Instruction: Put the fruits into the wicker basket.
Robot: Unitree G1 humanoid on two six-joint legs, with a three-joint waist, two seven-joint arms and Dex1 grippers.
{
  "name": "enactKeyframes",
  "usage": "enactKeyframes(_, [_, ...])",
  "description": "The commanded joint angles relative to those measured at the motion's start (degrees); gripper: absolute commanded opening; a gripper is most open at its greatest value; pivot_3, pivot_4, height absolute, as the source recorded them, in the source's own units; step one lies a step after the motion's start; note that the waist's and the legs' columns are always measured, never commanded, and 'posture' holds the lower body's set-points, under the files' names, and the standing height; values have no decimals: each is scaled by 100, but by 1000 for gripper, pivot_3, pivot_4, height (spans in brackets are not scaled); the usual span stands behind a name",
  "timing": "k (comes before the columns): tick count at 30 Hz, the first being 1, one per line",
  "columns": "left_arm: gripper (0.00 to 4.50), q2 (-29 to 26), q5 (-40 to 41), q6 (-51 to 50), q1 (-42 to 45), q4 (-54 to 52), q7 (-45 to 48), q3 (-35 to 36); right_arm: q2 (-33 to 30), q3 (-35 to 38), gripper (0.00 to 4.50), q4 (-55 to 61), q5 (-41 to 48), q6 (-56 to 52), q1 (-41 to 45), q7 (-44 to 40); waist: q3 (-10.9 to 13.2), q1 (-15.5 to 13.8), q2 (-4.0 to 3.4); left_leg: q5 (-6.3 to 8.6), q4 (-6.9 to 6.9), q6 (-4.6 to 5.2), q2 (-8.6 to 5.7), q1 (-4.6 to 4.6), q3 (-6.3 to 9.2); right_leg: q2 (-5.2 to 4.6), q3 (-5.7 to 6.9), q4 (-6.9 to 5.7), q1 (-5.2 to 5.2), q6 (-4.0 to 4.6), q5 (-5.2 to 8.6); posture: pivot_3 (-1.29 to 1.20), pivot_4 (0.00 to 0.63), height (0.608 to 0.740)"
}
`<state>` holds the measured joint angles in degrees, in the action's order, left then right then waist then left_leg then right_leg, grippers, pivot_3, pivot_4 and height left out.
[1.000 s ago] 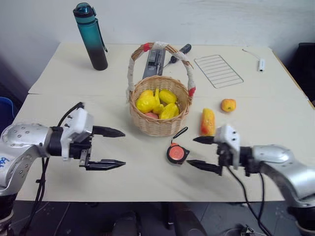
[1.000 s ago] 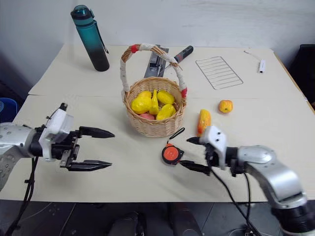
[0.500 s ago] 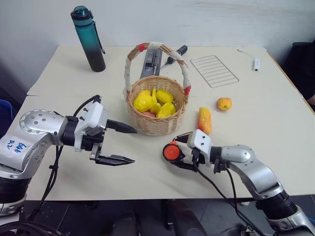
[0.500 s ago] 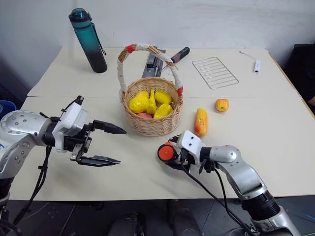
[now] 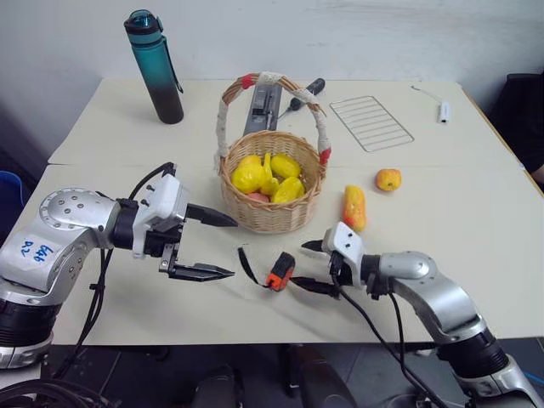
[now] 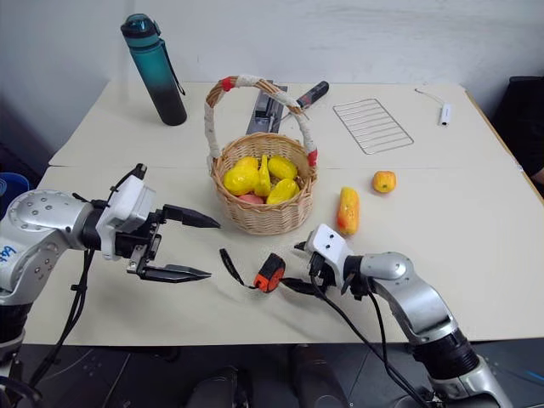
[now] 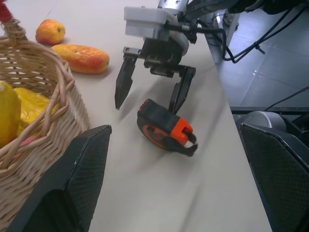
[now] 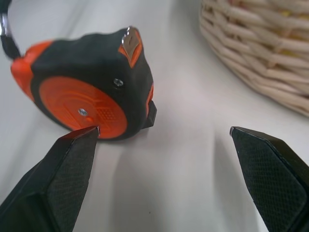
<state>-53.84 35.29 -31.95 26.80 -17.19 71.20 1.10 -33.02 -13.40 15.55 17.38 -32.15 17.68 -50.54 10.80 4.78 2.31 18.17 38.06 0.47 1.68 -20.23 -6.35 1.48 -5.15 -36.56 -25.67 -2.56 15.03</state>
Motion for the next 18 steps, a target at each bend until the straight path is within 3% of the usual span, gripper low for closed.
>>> enactKeyframes(1, [4479, 28, -47, 115, 168, -30, 26, 45, -137, -36, 4465, 120, 48, 148, 59, -293, 0, 2, 0, 1, 0, 1, 0, -1, 0, 0, 0, 1, 0, 0, 0, 0, 150, 740])
enactKeyframes(10, [4479, 15, -39, 89, 8, -116, -39, 150, -859, 166, 4465, -397, -406, 1457, 401, -1030, 1, 4, 1, 5, 0, 4, -1, -2, 0, -1, 1, 3, 0, -3, 0, 0, 150, 740])
enactKeyframes(18, [4479, 6, 3, 42, -59, -200, -96, 202, -1027, -101, 4465, -724, -841, 3006, 1109, -1895, 3, 3, 1, 5, 0, 3, 1, 0, 0, 0, 3, 3, 0, -2, 1, 0, 150, 740])
